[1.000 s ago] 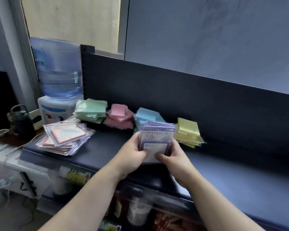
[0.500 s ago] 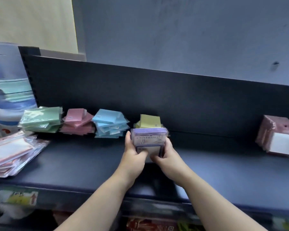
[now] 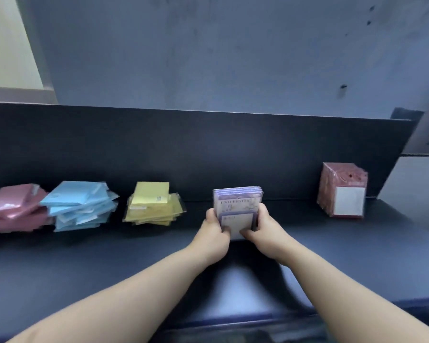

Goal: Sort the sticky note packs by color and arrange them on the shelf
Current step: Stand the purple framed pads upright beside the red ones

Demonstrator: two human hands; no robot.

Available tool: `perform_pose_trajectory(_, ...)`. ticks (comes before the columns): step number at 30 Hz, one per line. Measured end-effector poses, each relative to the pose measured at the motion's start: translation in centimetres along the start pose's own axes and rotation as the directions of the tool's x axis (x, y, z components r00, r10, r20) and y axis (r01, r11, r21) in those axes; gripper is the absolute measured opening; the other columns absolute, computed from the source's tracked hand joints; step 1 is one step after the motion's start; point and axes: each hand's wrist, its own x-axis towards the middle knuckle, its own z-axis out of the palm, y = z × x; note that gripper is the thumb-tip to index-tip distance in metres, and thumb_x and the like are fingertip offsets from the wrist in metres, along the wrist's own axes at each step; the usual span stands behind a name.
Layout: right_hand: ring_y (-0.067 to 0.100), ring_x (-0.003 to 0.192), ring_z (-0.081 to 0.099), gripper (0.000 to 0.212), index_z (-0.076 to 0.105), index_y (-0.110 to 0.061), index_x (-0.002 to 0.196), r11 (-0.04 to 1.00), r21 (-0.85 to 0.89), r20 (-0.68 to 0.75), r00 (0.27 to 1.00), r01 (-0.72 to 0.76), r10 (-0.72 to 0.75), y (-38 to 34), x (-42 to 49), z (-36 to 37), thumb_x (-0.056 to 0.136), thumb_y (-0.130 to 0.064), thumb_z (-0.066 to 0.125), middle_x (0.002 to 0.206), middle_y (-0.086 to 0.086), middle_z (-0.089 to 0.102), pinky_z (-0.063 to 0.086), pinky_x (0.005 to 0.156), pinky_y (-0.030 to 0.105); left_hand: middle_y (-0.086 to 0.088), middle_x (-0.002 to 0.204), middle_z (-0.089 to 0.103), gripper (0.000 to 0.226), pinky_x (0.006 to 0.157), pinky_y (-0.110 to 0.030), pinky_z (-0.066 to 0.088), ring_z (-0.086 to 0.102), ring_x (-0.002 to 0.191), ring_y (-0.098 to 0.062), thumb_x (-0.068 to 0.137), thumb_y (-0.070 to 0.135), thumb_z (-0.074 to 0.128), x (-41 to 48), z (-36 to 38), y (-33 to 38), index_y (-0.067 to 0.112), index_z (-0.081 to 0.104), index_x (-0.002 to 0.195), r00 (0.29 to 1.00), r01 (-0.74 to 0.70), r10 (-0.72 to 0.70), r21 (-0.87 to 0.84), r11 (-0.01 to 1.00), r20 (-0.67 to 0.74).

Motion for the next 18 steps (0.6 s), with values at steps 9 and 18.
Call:
perform_pose_trajectory(9,0.011,0.108,0.057,0.053,0.038,-0.024,0.127,0.993,0.063,-0.108,0.989,-0.095,0.101,5.8,3.4,-7.8,0.082,-0.001,0.055,0.113,-0.007,0.06,0.045,0.089,0.023,-0.003,0.129,0.052,0.047,0.089,-0.021,0.036,0.05,0.109,-0.016,0.094,0.01,0.045,5.1,9.9,4.5,0.014,0.03,0.138,0.995,-0.012,-0.004,-0.16,0.987,-0.098)
perform_pose_trajectory(18,0.022,0.121,0.051,0.058,0.038,-0.017,0.139,0.995,-0.048,-0.184,0.98,-0.084,0.074,8.4,6.8,-9.5,0.083,-0.004,0.047,0.133,0.004,0.055,0.038,0.091,0.021,-0.01,0.125,0.059,0.033,0.08,-0.026,0.038,0.055,0.113,-0.031,0.095,0.018,0.044,9.5,12.9,5.0,0.015,0.047,0.128,0.968,-0.022,0.033,0.049,0.999,-0.25)
